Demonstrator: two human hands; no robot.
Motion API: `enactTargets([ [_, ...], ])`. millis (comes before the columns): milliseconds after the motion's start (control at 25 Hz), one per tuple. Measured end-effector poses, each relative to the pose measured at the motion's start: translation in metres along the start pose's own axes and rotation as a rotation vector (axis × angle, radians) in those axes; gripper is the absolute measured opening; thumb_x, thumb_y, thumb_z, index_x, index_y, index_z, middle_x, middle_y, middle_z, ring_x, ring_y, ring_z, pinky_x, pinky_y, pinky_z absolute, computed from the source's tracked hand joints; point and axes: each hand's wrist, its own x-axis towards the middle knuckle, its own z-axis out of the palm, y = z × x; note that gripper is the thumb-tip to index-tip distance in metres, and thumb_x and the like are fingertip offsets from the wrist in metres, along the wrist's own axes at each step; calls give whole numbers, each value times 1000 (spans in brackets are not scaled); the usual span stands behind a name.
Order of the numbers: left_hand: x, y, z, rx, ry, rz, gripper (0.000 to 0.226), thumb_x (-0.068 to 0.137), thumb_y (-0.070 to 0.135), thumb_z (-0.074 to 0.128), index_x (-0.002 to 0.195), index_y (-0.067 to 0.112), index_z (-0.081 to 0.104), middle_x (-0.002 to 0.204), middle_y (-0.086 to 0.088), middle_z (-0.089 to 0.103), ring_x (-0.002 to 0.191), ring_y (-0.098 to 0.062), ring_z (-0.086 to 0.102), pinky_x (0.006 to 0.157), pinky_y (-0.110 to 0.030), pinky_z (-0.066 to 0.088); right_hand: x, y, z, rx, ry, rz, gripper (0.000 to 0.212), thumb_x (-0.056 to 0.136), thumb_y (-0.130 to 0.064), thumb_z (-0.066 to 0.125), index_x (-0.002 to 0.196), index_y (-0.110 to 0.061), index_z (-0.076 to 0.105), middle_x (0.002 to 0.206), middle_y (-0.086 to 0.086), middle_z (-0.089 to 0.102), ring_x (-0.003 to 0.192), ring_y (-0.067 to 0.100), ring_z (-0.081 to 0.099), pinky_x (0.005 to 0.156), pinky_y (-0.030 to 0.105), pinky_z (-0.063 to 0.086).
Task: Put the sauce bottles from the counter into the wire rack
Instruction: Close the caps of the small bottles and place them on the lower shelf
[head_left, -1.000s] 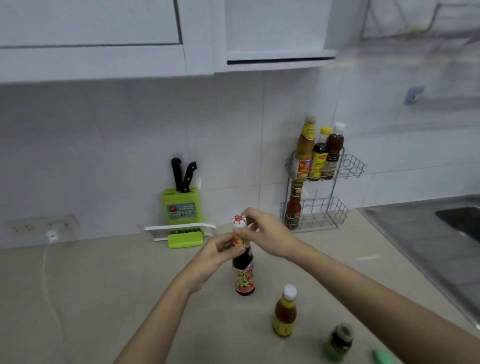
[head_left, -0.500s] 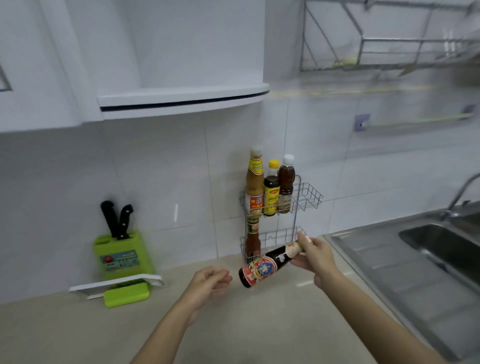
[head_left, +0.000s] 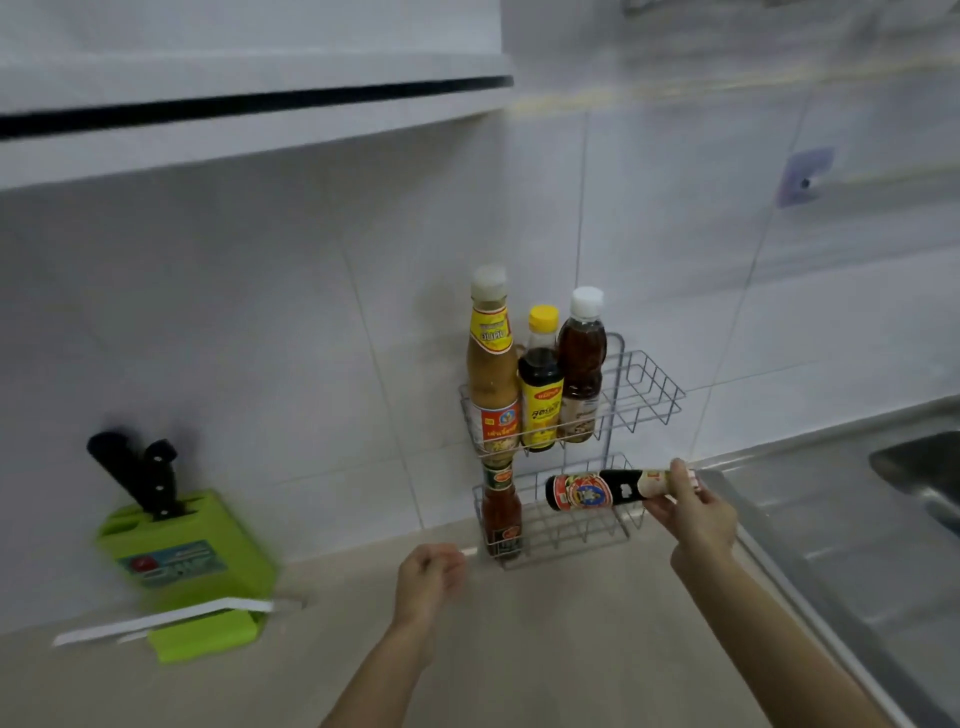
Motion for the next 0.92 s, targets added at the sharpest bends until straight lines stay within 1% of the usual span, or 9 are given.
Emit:
enactTargets([
  [160, 23, -2, 16, 122, -76, 4, 18, 99, 19, 47, 105, 8, 60, 117, -19, 63, 105, -27, 59, 100, -39, 45, 23, 17, 26, -76, -52, -46, 36, 86, -19, 70, 109, 5, 59, 109, 28, 65, 98, 36, 67, 72, 35, 60],
  [240, 30, -10, 23, 248, -151, 20, 36, 100, 35, 43, 123, 11, 55, 134, -13, 56, 123, -25, 52, 113, -42, 37, 25, 29, 37, -191, -127, -73, 34, 83, -22, 73, 107, 0, 60, 107, 23, 68, 95, 32, 68, 75, 37, 58],
  [320, 35, -17, 30, 269, -223, -1, 56, 99, 49, 34, 143, 15, 41, 149, -5, 43, 139, -22, 39, 119, -45, 28, 23, 38, 46, -328, -206, -106, 30, 81, -26, 74, 103, -9, 64, 104, 18, 71, 92, 29, 69, 80, 42, 59],
  [440, 40, -19, 40, 213, -297, -31, 66, 95, 61, 22, 151, 26, 25, 159, 4, 28, 146, -16, 26, 123, -43, 18, 23, 42, 56, -471, -307, -188, 31, 78, -33, 75, 100, -13, 68, 98, 11, 73, 91, 25, 70, 83, 47, 59],
  [520, 39, -18, 47, 173, -310, -48, 68, 94, 63, 19, 152, 28, 21, 159, 6, 25, 147, -16, 23, 123, -40, 15, 21, 41, 61, -577, -397, -273, 28, 78, -37, 74, 98, -18, 69, 93, 3, 74, 88, 16, 70, 77, 39, 59],
  [640, 37, -19, 55, 159, -299, -35, 70, 91, 68, 17, 152, 32, 19, 160, 6, 25, 147, -16, 23, 124, -42, 15, 15, 38, 67, -706, -532, -423, 18, 80, -36, 73, 94, -26, 66, 81, -17, 70, 75, -10, 66, 60, 7, 49],
  [720, 34, -18, 56, 169, -305, -21, 72, 88, 71, 16, 151, 36, 18, 160, 6, 25, 147, -16, 22, 124, -44, 15, 11, 39, 70, -774, -592, -489, 18, 81, -34, 73, 93, -27, 63, 78, -22, 66, 71, -17, 62, 56, 1, 43],
  [800, 32, -17, 56, 157, -315, -6, 71, 89, 70, 15, 151, 36, 18, 160, 5, 25, 147, -16, 22, 123, -45, 15, 5, 43, 69, -851, -695, -507, 24, 82, -34, 72, 102, -23, 62, 87, -13, 70, 81, -10, 63, 68, 7, 48],
  [920, 32, -14, 55, 163, -321, 1, 67, 91, 68, 13, 150, 37, 18, 159, 5, 28, 146, -16, 24, 123, -44, 16, -1, 53, 63, -863, -802, -496, 37, 88, -23, 67, 122, -16, 56, 113, 2, 69, 103, 17, 64, 87, 30, 53],
])
